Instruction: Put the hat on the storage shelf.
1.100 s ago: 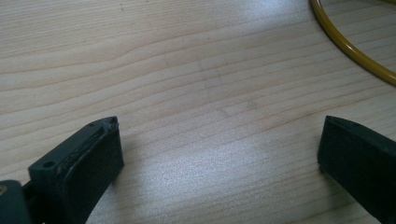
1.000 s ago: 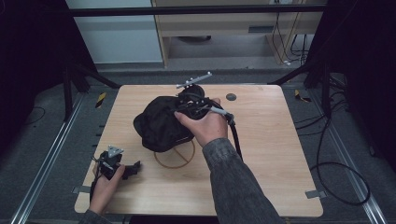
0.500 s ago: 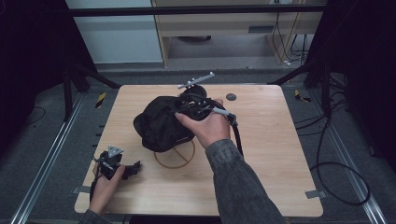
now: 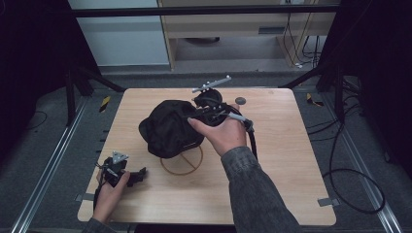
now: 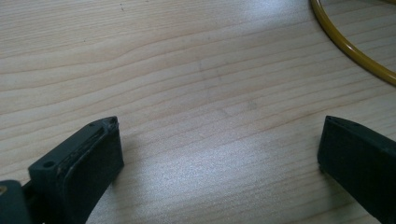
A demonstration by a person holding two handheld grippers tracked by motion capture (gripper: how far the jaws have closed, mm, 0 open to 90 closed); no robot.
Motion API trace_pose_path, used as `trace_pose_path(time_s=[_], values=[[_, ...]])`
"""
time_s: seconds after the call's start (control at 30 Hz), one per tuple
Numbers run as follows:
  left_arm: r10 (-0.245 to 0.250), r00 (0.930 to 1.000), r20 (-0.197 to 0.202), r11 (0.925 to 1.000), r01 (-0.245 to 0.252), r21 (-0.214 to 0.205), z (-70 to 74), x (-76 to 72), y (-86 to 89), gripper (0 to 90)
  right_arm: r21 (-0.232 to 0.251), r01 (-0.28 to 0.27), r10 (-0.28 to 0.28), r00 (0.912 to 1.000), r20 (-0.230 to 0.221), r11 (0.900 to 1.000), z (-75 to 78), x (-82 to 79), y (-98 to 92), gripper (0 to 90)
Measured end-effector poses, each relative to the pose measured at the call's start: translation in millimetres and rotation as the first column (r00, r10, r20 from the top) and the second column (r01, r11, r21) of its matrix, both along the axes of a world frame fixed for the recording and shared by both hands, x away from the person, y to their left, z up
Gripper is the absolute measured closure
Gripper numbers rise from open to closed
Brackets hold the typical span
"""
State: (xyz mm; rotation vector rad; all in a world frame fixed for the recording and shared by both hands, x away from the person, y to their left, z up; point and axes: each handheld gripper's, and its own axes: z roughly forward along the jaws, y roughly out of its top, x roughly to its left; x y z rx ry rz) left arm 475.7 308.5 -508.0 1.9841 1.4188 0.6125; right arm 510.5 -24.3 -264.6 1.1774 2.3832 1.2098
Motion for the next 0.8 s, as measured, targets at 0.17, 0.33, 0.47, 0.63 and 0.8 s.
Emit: trace_pose_path(time_s=[0.17, 0.33, 0.47, 0.63, 0.8], values=[[0.000, 1.0000, 0.000, 1.0000, 0.000, 0.000, 0.0, 0.0, 0.0, 0.0, 0.008, 0.005, -0.005, 1.0000, -0.001, 1.0000, 0.4, -1.0, -3.4, 48.4], [0.000, 1.0000, 0.000, 1.0000, 0.000, 0.000, 0.0, 0.0, 0.0, 0.0, 0.010, 0.009, -0.009, 0.9999, 0.008, 0.9999, 1.4, -1.5, -5.8, 44.2], [0.000, 1.0000, 0.000, 1.0000, 0.000, 0.000, 0.0, 0.1, 0.0, 0.0, 0.013, 0.021, -0.021, 0.9997, 0.010, 0.9997, 1.6, -1.5, -9.5, 40.7], [0.000, 1.0000, 0.000, 1.0000, 0.000, 0.000, 0.0, 0.3, 0.0, 0.0, 0.015, 0.034, -0.034, 0.9993, 0.014, 0.9993, 1.4, -3.0, -13.3, 34.8], [0.000, 1.0000, 0.000, 1.0000, 0.000, 0.000, 0.0, 0.4, 0.0, 0.0, 0.015, 0.041, -0.041, 0.9988, 0.025, 0.9991, 0.5, -5.4, -18.4, 29.6]])
